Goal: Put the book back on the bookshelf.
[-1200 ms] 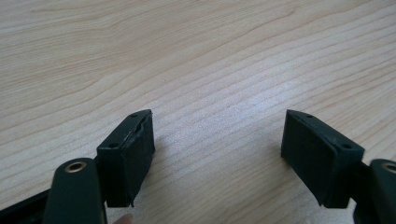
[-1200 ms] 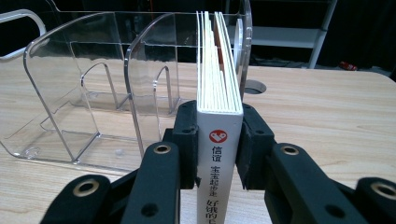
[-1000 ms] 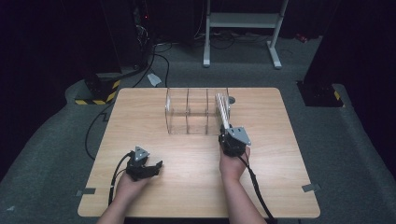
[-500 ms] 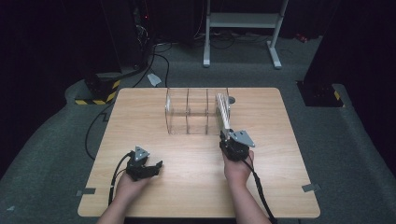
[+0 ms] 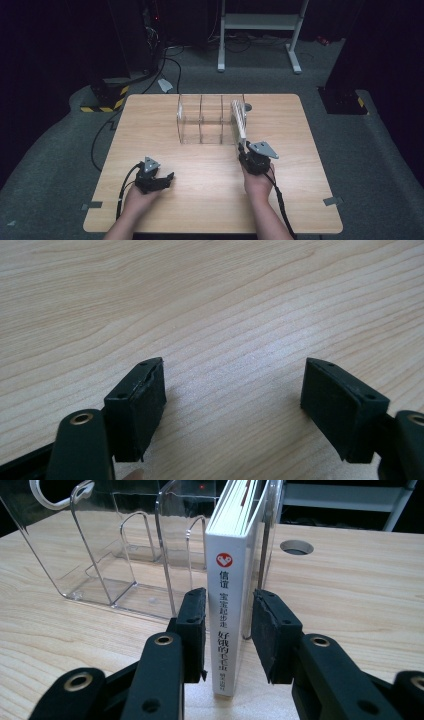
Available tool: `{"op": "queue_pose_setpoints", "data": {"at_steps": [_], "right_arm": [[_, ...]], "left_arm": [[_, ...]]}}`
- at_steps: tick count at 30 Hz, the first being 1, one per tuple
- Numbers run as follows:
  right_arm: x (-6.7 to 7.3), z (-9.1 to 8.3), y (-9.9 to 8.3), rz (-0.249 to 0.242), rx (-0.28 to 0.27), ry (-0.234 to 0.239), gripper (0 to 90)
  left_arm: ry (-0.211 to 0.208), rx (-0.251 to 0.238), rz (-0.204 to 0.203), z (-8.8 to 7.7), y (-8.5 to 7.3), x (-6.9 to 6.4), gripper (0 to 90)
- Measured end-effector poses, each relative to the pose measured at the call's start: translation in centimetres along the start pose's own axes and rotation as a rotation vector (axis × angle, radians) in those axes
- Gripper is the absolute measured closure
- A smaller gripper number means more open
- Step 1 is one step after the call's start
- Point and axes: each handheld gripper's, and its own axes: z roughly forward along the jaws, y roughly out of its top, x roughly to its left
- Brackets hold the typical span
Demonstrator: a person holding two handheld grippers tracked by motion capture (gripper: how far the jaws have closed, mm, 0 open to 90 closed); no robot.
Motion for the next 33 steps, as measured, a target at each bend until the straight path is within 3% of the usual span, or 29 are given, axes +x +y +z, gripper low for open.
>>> {"op": "queue_pose_setpoints", "data": {"at_steps": [6, 17, 33], "right_arm": [[-0.28, 0.12, 0.3, -0.005, 0.0, 0.024, 65.9], [0.08, 0.12, 0.78, -0.01, 0.0, 0.017, 72.2], [0.58, 0.27, 0.74, 0.033, -0.011, -0.043, 73.9]], "left_arm": [[-0.001, 0.0, 0.002, 0.01, 0.01, 0.01, 26.0], [0.0, 0.0, 0.006, 0.01, 0.02, 0.04, 26.0], [0.0, 0.0, 0.006, 0.01, 0.02, 0.04, 26.0]]}}
